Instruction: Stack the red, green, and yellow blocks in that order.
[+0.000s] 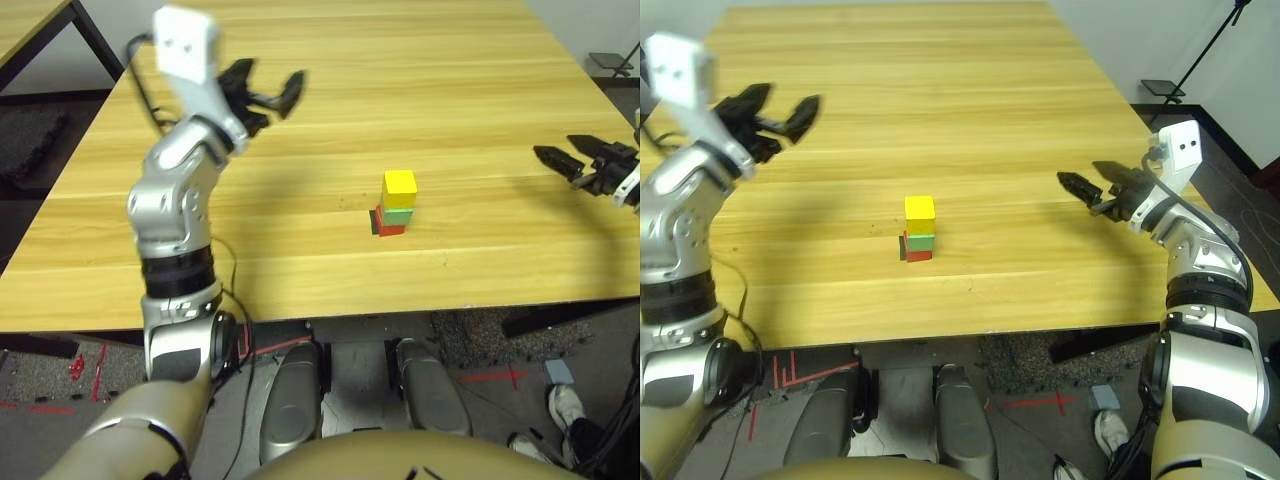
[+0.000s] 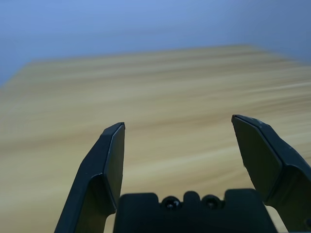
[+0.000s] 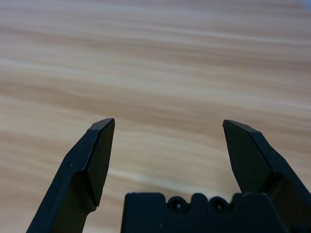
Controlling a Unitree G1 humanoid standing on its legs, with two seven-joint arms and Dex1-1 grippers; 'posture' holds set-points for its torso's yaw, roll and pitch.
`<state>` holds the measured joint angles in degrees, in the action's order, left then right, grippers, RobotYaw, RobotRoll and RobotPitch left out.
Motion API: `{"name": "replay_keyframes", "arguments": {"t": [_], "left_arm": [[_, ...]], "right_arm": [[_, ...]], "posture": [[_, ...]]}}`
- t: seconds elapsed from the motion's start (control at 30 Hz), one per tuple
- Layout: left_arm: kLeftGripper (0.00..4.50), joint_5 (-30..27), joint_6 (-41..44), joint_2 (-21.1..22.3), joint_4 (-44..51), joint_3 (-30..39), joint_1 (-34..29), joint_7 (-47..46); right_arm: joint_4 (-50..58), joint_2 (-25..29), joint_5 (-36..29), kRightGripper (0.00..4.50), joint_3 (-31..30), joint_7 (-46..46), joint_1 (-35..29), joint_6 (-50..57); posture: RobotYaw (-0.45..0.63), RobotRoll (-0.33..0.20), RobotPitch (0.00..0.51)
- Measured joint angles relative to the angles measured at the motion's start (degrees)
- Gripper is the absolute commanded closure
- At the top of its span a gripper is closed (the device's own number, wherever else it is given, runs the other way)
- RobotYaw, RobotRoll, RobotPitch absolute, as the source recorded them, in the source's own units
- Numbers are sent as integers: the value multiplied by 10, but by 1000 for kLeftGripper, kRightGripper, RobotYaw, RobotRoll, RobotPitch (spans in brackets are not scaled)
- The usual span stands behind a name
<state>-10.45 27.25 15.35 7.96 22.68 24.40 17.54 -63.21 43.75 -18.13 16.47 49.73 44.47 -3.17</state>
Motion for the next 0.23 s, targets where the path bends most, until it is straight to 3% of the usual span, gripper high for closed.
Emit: {"name": "replay_keyframes", "arguments": {"t": [0.23], "left_arm": [[17, 7, -122, -6, -42, 13, -69, -47]], "right_arm": [[-70, 0, 18, 0, 6, -49, 8, -54]], "posture": [[165, -129, 97]]}}
